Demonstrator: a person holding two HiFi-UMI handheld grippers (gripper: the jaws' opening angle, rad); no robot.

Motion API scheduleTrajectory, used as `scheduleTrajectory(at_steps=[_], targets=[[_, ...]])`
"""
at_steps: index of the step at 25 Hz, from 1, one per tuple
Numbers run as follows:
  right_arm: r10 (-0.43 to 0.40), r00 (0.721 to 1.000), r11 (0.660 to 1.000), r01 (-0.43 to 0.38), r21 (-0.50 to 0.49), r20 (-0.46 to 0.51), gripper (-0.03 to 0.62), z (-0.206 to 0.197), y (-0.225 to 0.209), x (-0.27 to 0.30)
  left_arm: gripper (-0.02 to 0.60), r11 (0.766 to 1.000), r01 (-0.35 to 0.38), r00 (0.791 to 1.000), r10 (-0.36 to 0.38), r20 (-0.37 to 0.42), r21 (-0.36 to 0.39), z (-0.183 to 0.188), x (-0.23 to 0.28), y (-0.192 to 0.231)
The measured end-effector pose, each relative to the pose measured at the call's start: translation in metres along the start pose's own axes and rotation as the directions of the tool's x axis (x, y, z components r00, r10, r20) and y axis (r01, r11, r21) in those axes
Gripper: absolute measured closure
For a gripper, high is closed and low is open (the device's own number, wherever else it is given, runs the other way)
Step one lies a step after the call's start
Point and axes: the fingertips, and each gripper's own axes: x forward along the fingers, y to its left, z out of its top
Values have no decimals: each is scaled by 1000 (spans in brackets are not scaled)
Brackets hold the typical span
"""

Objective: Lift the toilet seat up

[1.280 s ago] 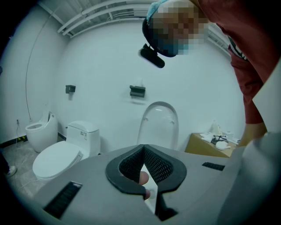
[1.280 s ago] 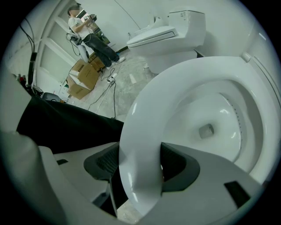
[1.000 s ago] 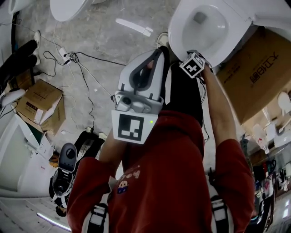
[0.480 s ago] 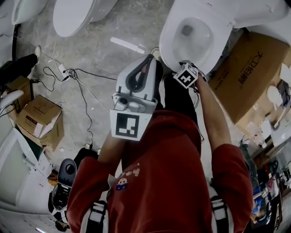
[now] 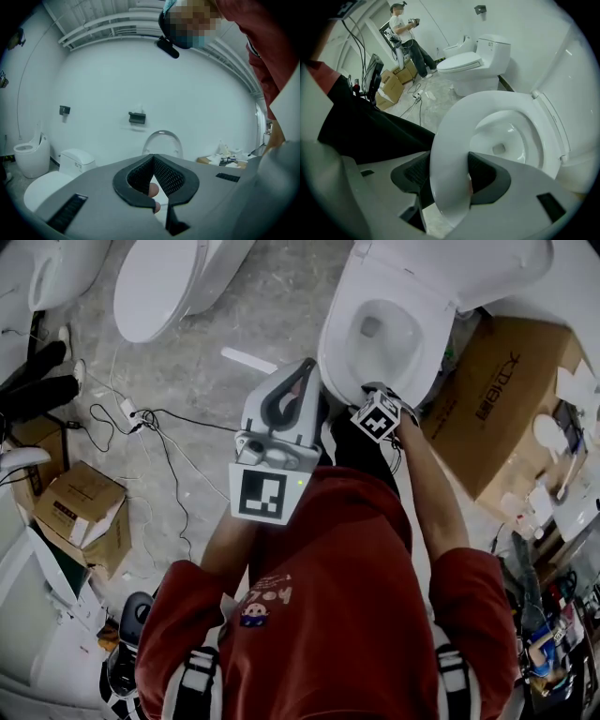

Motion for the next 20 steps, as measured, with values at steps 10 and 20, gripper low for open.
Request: scheduleTrajectory(at_steps=[10, 20], targets=[[-60, 998, 998, 60, -1, 12, 353, 9, -5, -28, 572, 998, 53, 997, -54, 54, 19, 26, 16, -6], [-61, 998, 998, 61, 0, 17, 358, 24, -7, -54, 572, 994, 93, 991, -98, 96, 52, 49, 28, -5]])
